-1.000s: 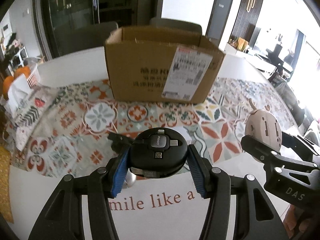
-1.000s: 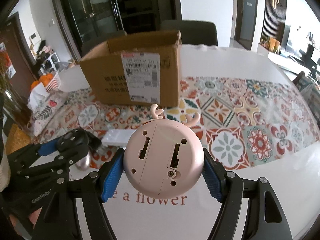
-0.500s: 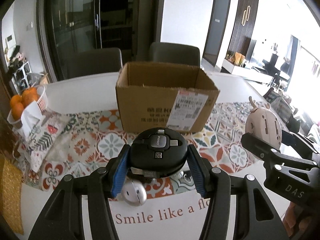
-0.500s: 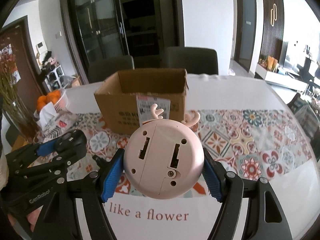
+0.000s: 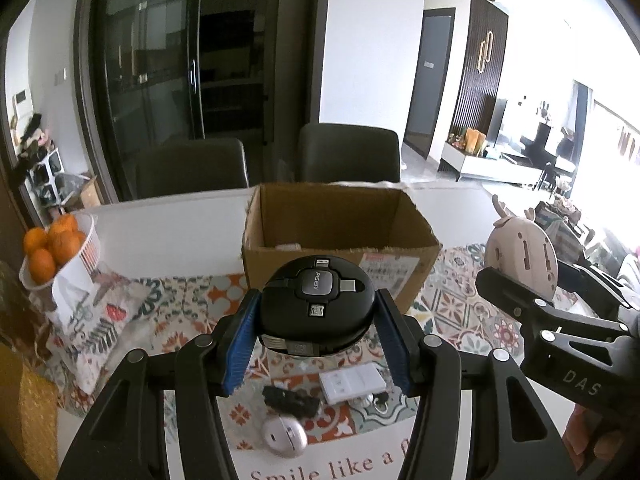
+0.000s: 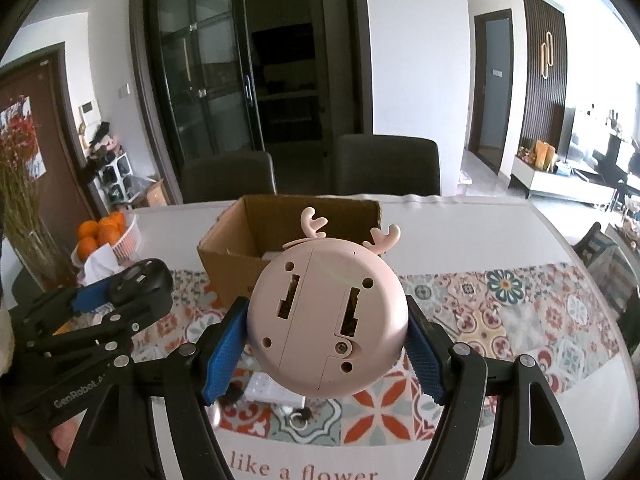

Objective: Organize rigid objects

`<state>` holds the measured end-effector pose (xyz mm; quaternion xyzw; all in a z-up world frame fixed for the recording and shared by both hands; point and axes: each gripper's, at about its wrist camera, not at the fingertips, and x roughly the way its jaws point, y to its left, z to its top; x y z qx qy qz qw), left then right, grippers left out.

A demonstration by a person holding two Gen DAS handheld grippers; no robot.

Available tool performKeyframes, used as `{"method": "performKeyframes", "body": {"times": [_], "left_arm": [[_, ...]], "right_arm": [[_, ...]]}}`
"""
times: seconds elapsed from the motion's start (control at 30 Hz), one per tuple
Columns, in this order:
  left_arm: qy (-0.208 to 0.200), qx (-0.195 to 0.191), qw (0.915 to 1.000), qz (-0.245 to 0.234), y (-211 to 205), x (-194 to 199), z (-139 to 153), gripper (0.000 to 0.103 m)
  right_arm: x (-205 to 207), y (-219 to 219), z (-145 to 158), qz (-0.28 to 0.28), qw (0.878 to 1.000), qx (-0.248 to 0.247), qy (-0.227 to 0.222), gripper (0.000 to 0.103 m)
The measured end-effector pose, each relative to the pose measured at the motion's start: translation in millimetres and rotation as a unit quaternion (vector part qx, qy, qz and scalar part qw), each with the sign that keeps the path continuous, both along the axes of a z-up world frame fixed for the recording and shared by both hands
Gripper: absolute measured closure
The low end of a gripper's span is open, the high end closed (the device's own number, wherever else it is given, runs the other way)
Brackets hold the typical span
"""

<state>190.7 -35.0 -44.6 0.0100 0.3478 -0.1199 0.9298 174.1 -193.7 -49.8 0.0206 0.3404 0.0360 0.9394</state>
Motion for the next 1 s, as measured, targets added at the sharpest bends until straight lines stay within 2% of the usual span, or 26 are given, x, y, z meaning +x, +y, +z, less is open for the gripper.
{"method": "performKeyframes", "body": {"times": [0.6,1.0], "left_arm": [[-0.016,0.001,0.9998,-0.008,1,54,14,0.047],[0.019,0.004,0.9997,-0.012,1,115,-3,0.047]], "right_arm": [[55,3,12,0.01,1.0,0.006,-0.011,0.03],[112,12,9,0.038,0.999,-0.002,0.004,0.03]]}}
